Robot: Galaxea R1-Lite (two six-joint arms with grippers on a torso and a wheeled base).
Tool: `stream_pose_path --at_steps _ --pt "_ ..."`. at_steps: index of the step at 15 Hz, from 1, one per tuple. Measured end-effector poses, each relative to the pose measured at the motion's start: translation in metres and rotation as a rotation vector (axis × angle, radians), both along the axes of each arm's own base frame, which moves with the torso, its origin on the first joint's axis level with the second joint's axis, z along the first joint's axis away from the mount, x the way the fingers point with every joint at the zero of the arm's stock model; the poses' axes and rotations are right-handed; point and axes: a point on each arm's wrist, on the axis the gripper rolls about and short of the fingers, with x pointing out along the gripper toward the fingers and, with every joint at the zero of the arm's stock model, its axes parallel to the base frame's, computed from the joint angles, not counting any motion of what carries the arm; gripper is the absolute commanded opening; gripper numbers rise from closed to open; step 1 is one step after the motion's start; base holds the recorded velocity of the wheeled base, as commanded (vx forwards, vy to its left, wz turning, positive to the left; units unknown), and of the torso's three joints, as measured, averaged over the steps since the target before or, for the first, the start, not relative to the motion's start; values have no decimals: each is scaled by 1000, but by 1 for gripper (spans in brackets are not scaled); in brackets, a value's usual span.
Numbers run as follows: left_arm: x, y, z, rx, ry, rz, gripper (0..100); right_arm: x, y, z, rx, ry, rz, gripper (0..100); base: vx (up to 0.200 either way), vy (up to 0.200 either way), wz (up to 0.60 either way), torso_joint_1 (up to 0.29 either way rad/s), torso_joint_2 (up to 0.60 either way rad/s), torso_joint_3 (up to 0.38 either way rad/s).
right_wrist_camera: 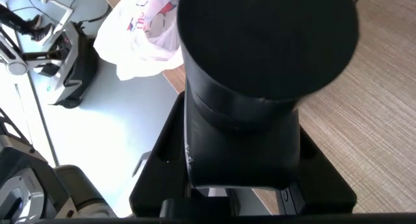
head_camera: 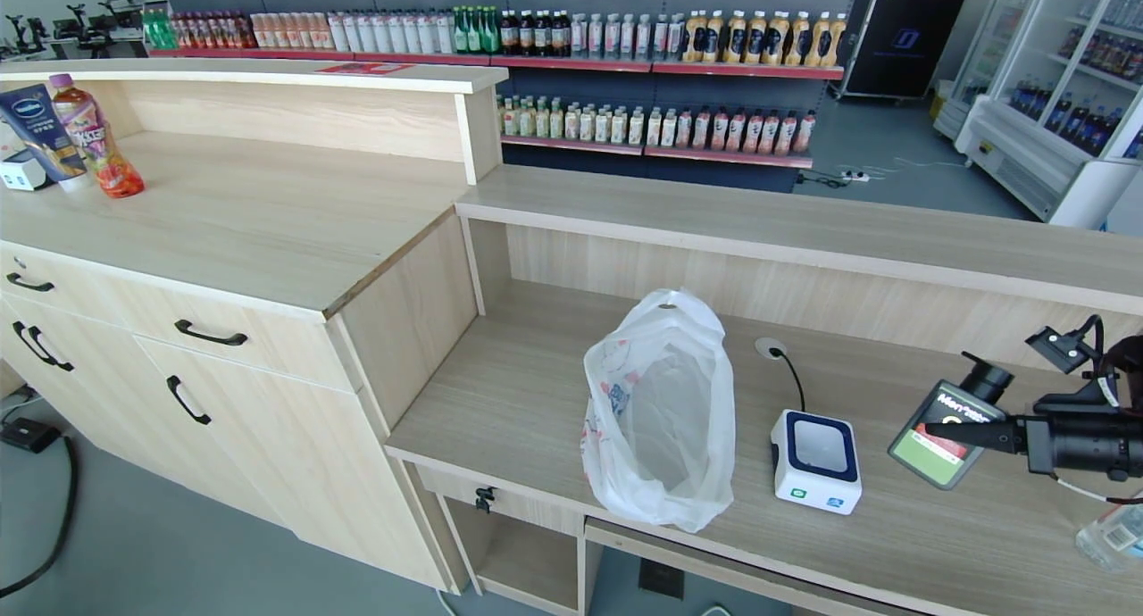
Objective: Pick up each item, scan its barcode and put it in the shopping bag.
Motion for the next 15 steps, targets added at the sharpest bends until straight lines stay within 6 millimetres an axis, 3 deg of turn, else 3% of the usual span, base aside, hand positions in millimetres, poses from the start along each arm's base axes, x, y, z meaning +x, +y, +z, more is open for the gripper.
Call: stream_pose_path --at_steps 15 --pt "0 0 0 0 0 0 100 -14 -11 1 -8 4 -55 0 0 0 0 0 0 0"
